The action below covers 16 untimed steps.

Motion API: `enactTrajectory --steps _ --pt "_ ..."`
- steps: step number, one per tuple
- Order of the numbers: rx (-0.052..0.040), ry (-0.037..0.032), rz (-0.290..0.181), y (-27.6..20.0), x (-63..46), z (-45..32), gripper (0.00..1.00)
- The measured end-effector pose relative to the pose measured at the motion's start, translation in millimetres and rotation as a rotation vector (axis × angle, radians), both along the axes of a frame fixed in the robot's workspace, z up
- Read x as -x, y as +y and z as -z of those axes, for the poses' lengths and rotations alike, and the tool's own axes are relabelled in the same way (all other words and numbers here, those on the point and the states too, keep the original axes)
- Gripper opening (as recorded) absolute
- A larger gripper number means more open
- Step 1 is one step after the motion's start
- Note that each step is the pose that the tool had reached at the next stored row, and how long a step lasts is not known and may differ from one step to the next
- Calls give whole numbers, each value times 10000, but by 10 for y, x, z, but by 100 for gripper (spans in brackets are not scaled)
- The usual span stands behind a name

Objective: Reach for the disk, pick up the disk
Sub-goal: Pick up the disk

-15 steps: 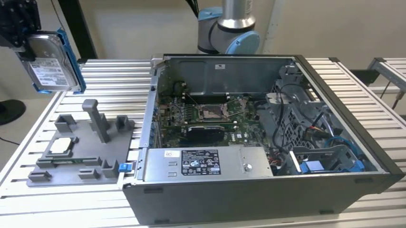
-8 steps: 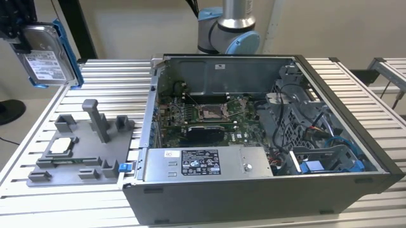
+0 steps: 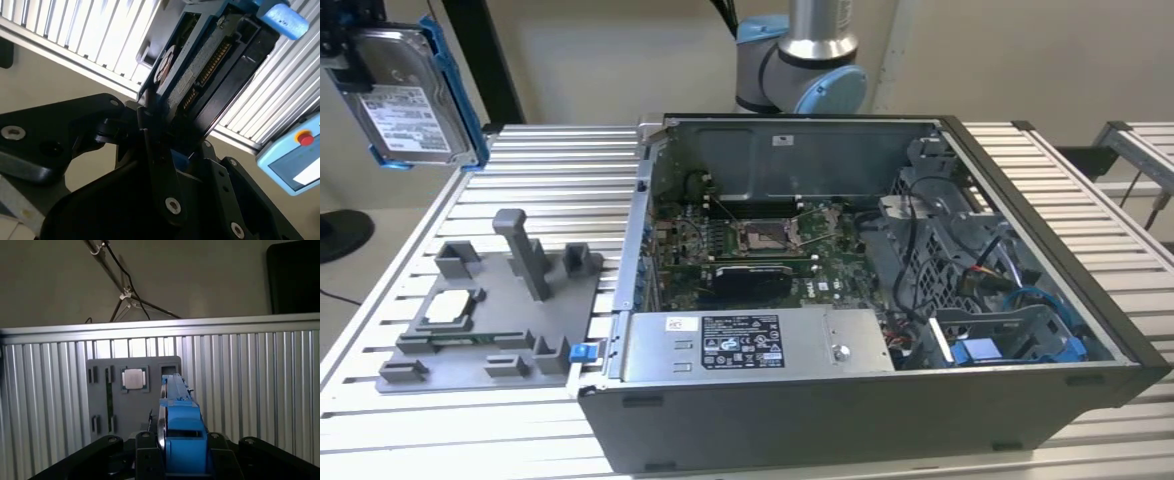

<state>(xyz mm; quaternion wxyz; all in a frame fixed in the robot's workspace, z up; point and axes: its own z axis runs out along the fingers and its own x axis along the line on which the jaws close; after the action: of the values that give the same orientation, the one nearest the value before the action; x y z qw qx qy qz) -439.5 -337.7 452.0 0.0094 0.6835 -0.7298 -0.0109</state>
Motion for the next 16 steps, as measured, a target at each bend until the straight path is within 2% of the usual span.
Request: enactTrajectory --steps 16 --pt "0 1 2 1 0 -391 0"
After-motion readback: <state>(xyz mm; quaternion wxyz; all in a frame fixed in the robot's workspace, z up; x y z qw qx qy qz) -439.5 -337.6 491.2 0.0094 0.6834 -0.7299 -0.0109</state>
